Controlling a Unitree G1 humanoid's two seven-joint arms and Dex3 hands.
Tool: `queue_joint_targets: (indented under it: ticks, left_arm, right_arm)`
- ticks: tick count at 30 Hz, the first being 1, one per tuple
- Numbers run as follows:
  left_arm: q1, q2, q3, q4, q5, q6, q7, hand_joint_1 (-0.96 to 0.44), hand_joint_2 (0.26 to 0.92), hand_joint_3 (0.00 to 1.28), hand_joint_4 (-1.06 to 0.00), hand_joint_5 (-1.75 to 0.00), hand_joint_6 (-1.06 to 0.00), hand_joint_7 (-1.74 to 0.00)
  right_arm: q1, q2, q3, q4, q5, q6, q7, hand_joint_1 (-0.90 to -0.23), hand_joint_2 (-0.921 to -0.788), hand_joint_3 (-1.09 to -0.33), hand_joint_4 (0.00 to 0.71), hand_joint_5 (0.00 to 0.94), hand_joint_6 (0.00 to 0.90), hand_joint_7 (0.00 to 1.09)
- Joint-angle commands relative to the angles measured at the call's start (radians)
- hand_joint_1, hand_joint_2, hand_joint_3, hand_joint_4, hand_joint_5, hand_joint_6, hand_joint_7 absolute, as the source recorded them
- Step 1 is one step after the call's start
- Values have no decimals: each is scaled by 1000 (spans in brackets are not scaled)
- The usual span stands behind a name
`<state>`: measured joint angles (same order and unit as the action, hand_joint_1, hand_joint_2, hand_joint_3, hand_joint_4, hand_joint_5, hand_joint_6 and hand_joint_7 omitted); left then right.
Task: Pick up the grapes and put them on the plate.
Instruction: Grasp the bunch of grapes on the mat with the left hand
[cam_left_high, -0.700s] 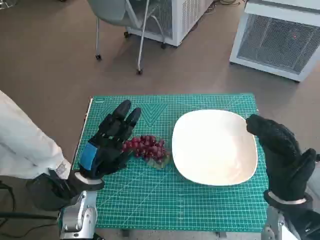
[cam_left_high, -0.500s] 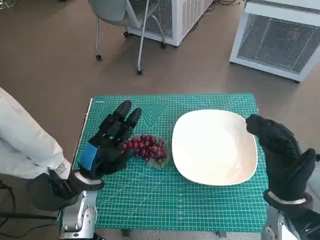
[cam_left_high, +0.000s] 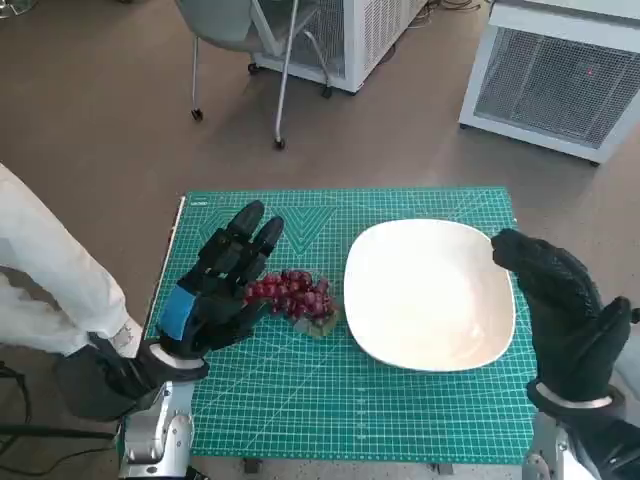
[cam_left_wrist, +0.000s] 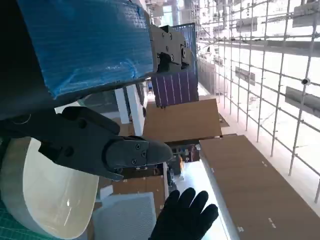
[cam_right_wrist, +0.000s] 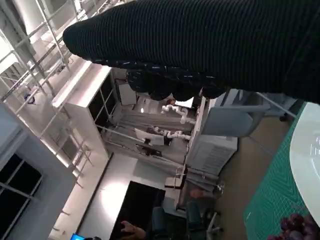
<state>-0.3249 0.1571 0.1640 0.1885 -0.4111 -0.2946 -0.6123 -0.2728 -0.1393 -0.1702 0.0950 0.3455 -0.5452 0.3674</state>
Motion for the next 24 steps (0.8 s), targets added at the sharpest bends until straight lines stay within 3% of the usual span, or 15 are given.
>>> queue_joint_targets:
  ticks: [1, 24]
  left_arm:
    - [4, 8, 1, -11, -8, 7, -2, -449, 921, 342, -177, 0, -191, -146]
    - [1, 5, -2, -14, -12, 17, -4, -444, 921, 339, -182, -2, -189, -159]
  right_arm:
    - [14, -1, 0, 7, -9, 15, -4, -505, -921, -545, 487, 2, 171, 605]
    - [15, 0, -2, 1, -15, 17, -13, -502, -921, -540, 489, 3, 179, 595]
